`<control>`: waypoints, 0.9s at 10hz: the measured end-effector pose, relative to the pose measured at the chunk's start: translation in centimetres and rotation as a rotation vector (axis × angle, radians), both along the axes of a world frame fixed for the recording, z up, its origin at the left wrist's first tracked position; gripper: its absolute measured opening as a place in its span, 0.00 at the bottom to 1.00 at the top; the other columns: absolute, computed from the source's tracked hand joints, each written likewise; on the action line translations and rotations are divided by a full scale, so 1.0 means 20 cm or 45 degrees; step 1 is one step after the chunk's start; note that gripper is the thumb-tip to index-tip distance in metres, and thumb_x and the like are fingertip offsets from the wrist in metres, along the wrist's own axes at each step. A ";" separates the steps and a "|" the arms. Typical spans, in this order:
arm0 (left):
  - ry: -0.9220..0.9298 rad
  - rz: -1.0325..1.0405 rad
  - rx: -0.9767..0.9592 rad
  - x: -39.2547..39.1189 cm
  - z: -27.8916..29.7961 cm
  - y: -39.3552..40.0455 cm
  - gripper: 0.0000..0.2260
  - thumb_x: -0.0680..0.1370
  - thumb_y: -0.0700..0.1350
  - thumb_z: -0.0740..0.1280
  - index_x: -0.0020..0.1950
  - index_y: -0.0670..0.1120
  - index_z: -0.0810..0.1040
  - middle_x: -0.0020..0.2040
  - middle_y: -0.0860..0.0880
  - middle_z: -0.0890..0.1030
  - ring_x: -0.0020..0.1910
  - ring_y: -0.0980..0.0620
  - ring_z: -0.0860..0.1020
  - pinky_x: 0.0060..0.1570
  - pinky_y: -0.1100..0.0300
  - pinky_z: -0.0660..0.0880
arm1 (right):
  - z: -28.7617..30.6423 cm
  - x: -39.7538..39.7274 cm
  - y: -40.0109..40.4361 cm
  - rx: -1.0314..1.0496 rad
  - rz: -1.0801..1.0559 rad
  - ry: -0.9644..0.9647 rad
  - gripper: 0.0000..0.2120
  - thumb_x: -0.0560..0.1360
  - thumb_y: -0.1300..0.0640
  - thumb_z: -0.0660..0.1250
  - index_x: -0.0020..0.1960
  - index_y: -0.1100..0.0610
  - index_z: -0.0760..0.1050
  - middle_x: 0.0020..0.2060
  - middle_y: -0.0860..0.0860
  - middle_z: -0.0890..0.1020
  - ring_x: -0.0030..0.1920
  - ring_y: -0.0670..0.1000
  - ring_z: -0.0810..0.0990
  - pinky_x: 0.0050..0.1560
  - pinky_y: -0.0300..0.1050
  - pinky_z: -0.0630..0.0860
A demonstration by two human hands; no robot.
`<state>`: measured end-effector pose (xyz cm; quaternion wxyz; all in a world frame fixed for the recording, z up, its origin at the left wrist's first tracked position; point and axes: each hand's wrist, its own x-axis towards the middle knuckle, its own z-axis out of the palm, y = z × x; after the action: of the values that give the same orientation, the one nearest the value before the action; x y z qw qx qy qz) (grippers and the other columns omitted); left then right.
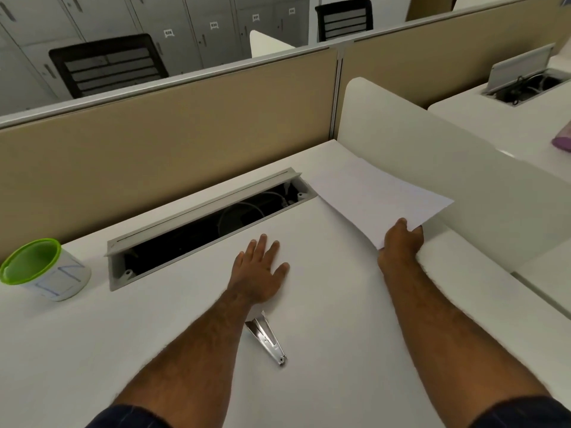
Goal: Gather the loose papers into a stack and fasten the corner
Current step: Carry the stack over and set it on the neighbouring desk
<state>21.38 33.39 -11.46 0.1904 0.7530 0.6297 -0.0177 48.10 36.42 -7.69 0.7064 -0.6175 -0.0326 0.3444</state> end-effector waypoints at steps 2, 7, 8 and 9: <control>0.053 -0.018 -0.019 -0.01 -0.01 0.01 0.30 0.81 0.64 0.47 0.80 0.57 0.42 0.80 0.51 0.37 0.79 0.49 0.39 0.76 0.48 0.41 | 0.01 0.02 0.08 -0.234 0.074 0.008 0.21 0.80 0.56 0.58 0.73 0.56 0.63 0.69 0.56 0.71 0.65 0.56 0.73 0.59 0.44 0.70; 0.022 -0.002 0.027 -0.01 0.00 -0.01 0.30 0.81 0.64 0.48 0.80 0.56 0.43 0.81 0.51 0.39 0.80 0.49 0.40 0.76 0.49 0.42 | 0.02 -0.04 0.04 -0.640 0.108 -0.466 0.40 0.73 0.42 0.66 0.75 0.60 0.52 0.72 0.60 0.63 0.70 0.60 0.63 0.68 0.60 0.64; -0.040 0.002 -0.003 -0.01 0.03 0.00 0.30 0.81 0.63 0.50 0.81 0.52 0.47 0.81 0.50 0.42 0.80 0.48 0.43 0.77 0.50 0.44 | -0.02 -0.09 -0.02 -0.662 0.246 -0.696 0.33 0.75 0.41 0.63 0.71 0.60 0.62 0.68 0.60 0.70 0.68 0.61 0.67 0.66 0.61 0.65; -0.207 0.083 0.018 -0.02 0.09 -0.04 0.30 0.82 0.60 0.52 0.80 0.48 0.53 0.81 0.49 0.50 0.80 0.49 0.48 0.78 0.53 0.48 | 0.00 -0.18 -0.12 -0.594 0.368 -0.968 0.25 0.76 0.42 0.62 0.65 0.59 0.71 0.62 0.58 0.77 0.64 0.59 0.73 0.63 0.57 0.66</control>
<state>20.95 32.67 -9.59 0.2359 0.7323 0.6366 0.0541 44.47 33.99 -7.79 0.4316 -0.8313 -0.2965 0.1866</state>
